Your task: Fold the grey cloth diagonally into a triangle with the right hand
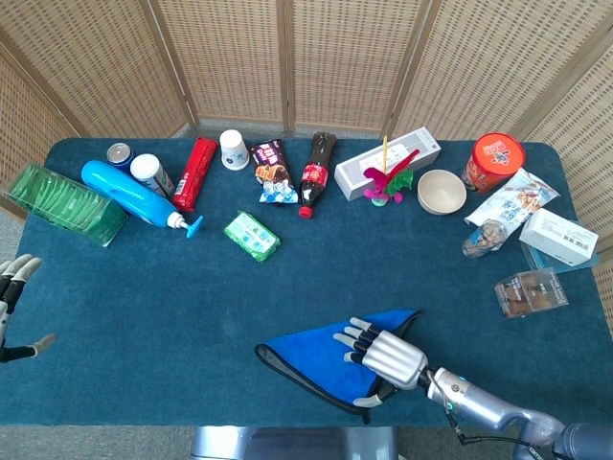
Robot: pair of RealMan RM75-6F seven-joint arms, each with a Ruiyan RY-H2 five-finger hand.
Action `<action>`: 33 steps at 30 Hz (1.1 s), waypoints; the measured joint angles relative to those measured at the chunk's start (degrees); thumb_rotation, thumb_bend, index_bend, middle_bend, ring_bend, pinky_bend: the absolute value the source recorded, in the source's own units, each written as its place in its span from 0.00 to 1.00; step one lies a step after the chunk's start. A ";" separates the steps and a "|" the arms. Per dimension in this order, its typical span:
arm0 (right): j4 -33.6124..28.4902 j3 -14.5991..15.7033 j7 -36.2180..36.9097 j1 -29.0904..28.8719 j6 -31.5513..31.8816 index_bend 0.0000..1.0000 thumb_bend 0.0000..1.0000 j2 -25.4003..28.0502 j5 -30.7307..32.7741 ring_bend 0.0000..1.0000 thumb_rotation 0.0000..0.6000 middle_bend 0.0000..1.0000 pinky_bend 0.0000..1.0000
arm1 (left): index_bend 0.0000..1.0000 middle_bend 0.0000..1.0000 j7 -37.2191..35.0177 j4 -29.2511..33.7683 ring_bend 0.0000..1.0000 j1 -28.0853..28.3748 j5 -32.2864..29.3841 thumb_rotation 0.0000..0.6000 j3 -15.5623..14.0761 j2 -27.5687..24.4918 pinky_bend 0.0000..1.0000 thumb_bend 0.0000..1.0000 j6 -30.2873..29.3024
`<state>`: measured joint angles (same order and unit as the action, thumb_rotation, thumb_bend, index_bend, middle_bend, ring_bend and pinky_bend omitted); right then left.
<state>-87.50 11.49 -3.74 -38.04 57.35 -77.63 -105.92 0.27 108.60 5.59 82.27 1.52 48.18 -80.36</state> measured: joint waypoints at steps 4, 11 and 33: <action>0.61 -0.32 -0.04 0.20 0.89 0.25 0.21 -0.14 -0.36 0.00 0.00 0.00 0.00 | 0.06 0.00 0.07 0.00 0.00 -0.02 0.00 1.00 0.01 0.04 0.00 0.22 -0.09; 2.95 -1.74 1.55 0.13 1.06 0.30 0.22 -0.75 1.31 0.00 0.00 0.00 0.00 | 0.06 0.00 -0.12 -0.05 0.00 -0.14 0.20 1.00 -0.06 -0.02 0.00 0.22 -0.28; 9.92 -6.69 8.95 2.54 11.27 0.33 0.23 0.18 5.01 0.00 0.00 0.00 0.00 | 0.06 0.00 -1.94 -0.38 0.00 -0.40 1.08 1.00 -0.13 -0.54 0.00 0.22 -0.86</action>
<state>-77.58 4.80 5.21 -35.49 68.61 -77.45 -100.91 -1.67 108.22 5.19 83.35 1.39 47.63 -81.21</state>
